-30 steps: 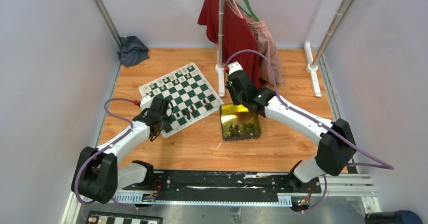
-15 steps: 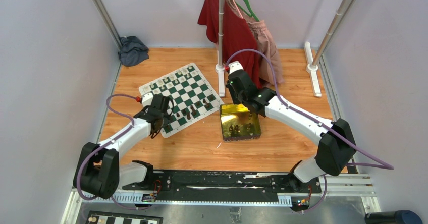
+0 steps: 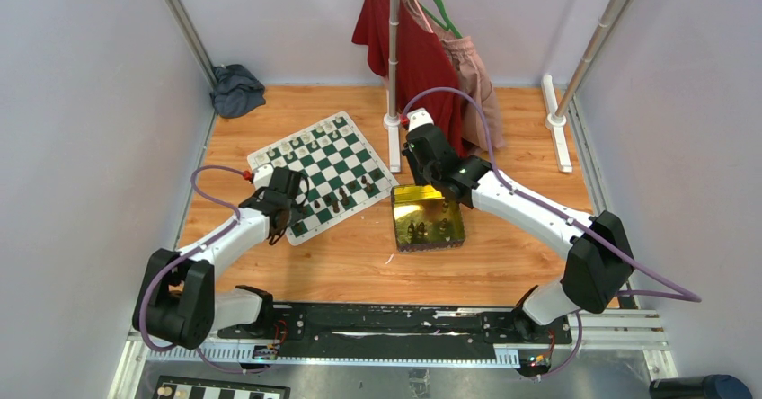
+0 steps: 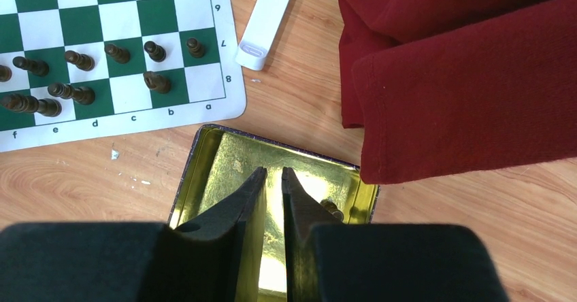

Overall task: Set up the chess pieces on the board
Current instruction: Adjust the chess piece on the chessboard.

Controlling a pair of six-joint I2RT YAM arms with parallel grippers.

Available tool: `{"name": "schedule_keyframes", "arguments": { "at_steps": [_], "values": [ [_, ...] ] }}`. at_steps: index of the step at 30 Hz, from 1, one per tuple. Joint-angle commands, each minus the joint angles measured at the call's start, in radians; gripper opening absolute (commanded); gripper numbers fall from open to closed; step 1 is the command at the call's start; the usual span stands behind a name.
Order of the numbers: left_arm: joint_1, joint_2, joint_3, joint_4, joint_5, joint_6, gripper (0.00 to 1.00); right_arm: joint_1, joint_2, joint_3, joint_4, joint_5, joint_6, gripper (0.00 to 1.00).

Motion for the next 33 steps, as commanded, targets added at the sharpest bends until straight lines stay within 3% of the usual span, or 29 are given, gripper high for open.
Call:
{"name": "schedule_keyframes", "arguments": {
  "at_steps": [1,11,25,33],
  "values": [
    [0.015,0.016,0.025,0.015,-0.004,0.016,0.46,-0.013,-0.004,-0.015,-0.003,0.016,0.019,0.18],
    [0.021,0.031,0.027,0.029,0.006,0.025,0.45,-0.012,-0.010,-0.016,-0.012,0.017,0.027,0.15],
    [0.022,0.045,0.040,0.026,0.021,0.036,0.33,-0.012,-0.018,-0.022,-0.020,0.023,0.041,0.11],
    [0.022,0.037,0.023,0.024,0.028,0.033,0.32,-0.012,-0.024,-0.027,-0.021,0.022,0.043,0.11]
  ]
}}
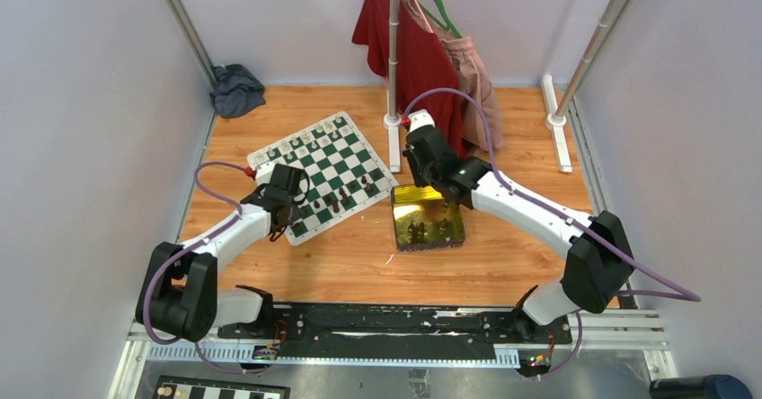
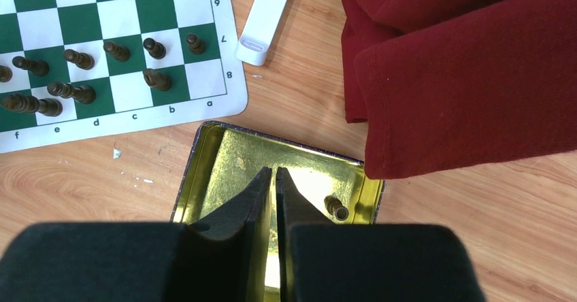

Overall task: Set up the chess pieces on the board
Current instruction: Adjust the chess piece on the chessboard.

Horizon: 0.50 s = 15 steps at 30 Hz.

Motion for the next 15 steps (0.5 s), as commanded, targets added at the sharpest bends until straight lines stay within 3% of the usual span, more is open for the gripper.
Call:
{"name": "schedule_keyframes", "arguments": {
  "at_steps": [1,15],
  "values": [
    [0.011,-0.005,0.000,0.002,0.007,0.003,0.32,-0.011,-0.024,-0.019,-0.018,0.022,0.016,0.11],
    [0.012,-0.016,-0.027,0.001,0.014,-0.006,0.28,-0.011,-0.032,-0.029,-0.020,0.019,0.019,0.10]
  ]
}}
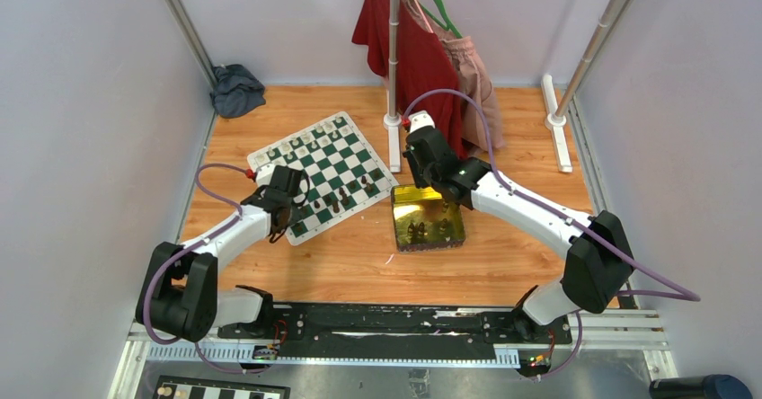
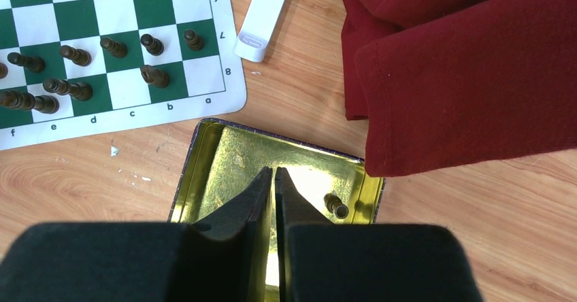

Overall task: Set up the chess pieces on the board
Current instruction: Adjust the chess piece on the chessboard.

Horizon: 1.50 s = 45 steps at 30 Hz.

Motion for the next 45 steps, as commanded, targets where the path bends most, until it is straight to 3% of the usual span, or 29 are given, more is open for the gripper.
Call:
{"name": "schedule_keyframes", "arguments": {
  "at_steps": [1,14,45],
  "values": [
    [0.011,-0.017,-0.020,0.002,0.002,-0.008,0.28,-0.011,-0.032,-0.022,-0.020,0.020,0.017,0.10],
    [0.012,-0.027,-0.017,-0.003,0.002,-0.011,0.11,-0.010,-0.038,-0.026,-0.022,0.019,0.012,0.06],
    [0.012,0.042,0.039,0.016,0.005,0.000,0.09,-0.012,-0.032,-0.021,-0.017,0.034,-0.001,0.04]
  ]
}}
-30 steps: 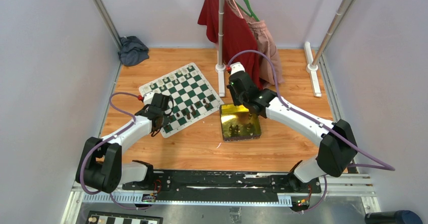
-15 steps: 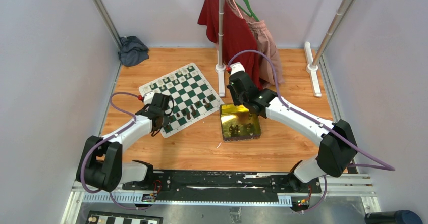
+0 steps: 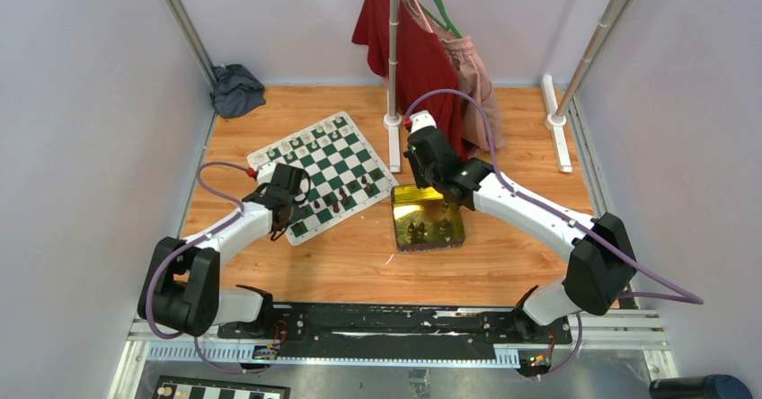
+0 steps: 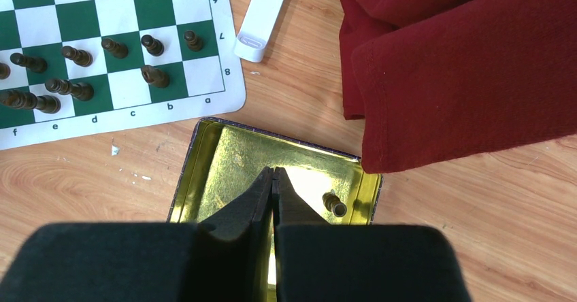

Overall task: Set up the chess pieces on the board
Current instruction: Adjust the chess piece on the chessboard.

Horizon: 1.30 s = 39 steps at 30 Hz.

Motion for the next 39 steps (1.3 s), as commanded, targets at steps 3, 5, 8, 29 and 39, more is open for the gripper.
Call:
{"name": "schedule_keyframes", "arguments": {
  "at_steps": [3,5,8,29,39],
  "values": [
    [0.011,0.018,0.028,0.017,-0.002,0.012,0.09,-0.013,-0.017,-0.015,-0.018,0.032,0.005,0.04],
    [0.011,0.021,0.033,0.017,-0.003,0.016,0.09,-0.013,-0.017,-0.015,-0.018,0.032,0.006,0.04],
    [0.010,0.023,0.039,0.017,-0.005,0.023,0.09,-0.013,-0.015,-0.014,-0.018,0.034,0.008,0.03],
    [0.011,0.062,0.039,0.033,0.004,0.039,0.32,-0.011,-0.005,-0.007,-0.021,0.034,0.020,0.03],
    [0.011,0.038,0.036,0.020,0.009,0.030,0.36,-0.013,-0.004,0.003,-0.033,0.025,0.008,0.03]
  ]
}}
